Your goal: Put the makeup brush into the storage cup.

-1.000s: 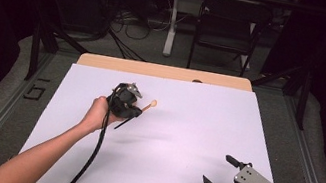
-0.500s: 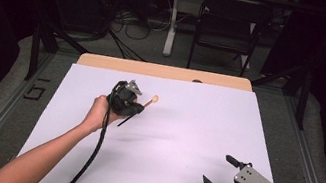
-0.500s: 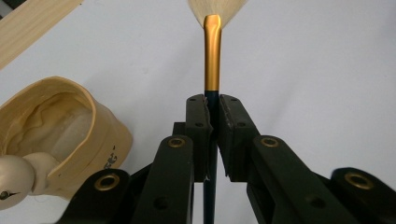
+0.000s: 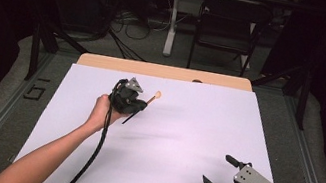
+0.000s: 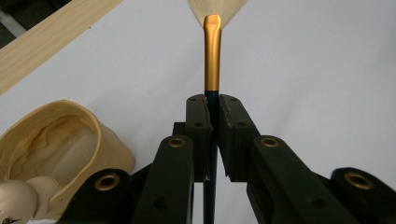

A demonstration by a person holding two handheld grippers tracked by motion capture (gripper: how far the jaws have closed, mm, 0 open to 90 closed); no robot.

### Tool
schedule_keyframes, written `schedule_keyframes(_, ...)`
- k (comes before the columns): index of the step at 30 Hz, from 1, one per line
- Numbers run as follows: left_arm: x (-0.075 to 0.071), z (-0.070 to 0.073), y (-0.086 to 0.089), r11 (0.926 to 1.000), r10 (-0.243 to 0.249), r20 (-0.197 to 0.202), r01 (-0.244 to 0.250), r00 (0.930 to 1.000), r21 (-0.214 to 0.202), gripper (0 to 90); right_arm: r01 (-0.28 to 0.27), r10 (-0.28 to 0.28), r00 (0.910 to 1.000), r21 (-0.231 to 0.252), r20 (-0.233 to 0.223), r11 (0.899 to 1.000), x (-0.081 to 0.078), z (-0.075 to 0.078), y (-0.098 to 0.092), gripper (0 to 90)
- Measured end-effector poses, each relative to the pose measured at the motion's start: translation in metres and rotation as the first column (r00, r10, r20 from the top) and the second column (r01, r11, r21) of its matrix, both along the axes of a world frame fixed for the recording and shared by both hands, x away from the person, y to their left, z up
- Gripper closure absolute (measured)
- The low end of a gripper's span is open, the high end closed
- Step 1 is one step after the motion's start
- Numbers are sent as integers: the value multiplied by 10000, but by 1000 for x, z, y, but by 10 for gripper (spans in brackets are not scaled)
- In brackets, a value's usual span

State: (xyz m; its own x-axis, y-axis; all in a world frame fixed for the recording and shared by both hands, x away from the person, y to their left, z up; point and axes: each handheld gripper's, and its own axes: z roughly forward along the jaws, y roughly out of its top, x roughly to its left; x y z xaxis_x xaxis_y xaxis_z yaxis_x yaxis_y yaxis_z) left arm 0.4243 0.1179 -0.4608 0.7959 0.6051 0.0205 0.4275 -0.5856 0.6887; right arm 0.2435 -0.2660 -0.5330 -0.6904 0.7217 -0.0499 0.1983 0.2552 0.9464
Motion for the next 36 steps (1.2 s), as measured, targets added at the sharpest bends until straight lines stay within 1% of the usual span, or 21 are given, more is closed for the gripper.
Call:
schedule_keyframes(5,1,0,0,9999,50,242,-47,9997,-113,832,47,-47,10000,84,36,10000,0,0,-1,0)
schedule_keyframes(9,1,1,-1,9997,116,411,-107,9991,-209,832,45,-44,10000,53,-56,10000,0,0,-1,0)
schedule_keyframes(10,1,2,-1,9997,121,456,-111,9989,-221,832,45,-45,10000,72,4,10000,0,0,-1,0)
schedule_keyframes(12,1,3,-2,9995,121,515,-105,9986,-311,832,31,-31,10000,42,-54,10000,0,0,-1,0)
schedule_keyframes(14,2,4,-3,9992,109,592,-87,9982,-379,832,61,-61,10000,102,-21,9999,1,0,0,0)
schedule_keyframes(15,2,4,-3,9993,108,630,-84,9980,-373,832,44,-44,10000,40,-53,10000,0,1,-1,0)
schedule_keyframes(16,2,3,-3,9991,127,678,-98,9976,-422,832,60,-60,10000,78,14,10000,0,0,-1,0)
schedule_keyframes(17,2,3,-4,9988,172,717,-138,9973,-478,832,55,-55,10000,17,8,10000,0,1,-1,0)
schedule_keyframes(19,2,2,-5,9980,213,757,-167,9969,-603,832,83,-84,9999,100,77,9999,-1,1,-1,0)
schedule_keyframes(21,2,3,-5,9982,192,857,-142,9961,-580,832,64,-64,10000,92,14,9999,0,1,-1,0)
schedule_keyframes(22,3,3,-5,9978,191,883,-133,9959,-653,832,57,-57,10000,30,-11,10000,0,1,-1,0)
schedule_keyframes(26,4,3,-3,9962,334,1100,-242,9934,-841,833,53,-54,10000,23,13,10000,0,1,-1,0)
schedule_keyframes(27,4,3,-3,9951,406,1181,-295,9922,-946,832,56,-56,10000,38,14,10000,-1,1,0,0)
schedule_keyframes(28,4,3,-3,9951,406,1181,-295,9922,-946,832,60,-60,10000,99,16,9999,-1,1,0,0)
schedule_keyframes(29,4,4,-1,9941,475,1227,-349,9913,-1030,832,59,-59,10000,36,18,10000,0,1,-1,0)
schedule_keyframes(30,4,4,-1,9941,475,1227,-349,9913,-1030,832,73,-73,10000,74,15,9999,0,1,0,0)
schedule_keyframes(31,5,4,-1,9937,485,1324,-344,9900,-1068,832,66,-67,10000,76,19,9999,0,0,0,0)
schedule_keyframes(32,5,4,-1,9926,520,1343,-364,9896,-1163,832,60,-60,10000,76,12,10000,0,0,0,0)
schedule_keyframes(33,5,4,0,9924,555,1350,-398,9893,-1165,832,43,-43,10000,6,14,10000,0,1,0,0)
schedule_keyframes(36,7,4,1,9908,641,1377,-465,9884,-1271,832,83,-83,10000,33,34,10000,0,0,-1,0)
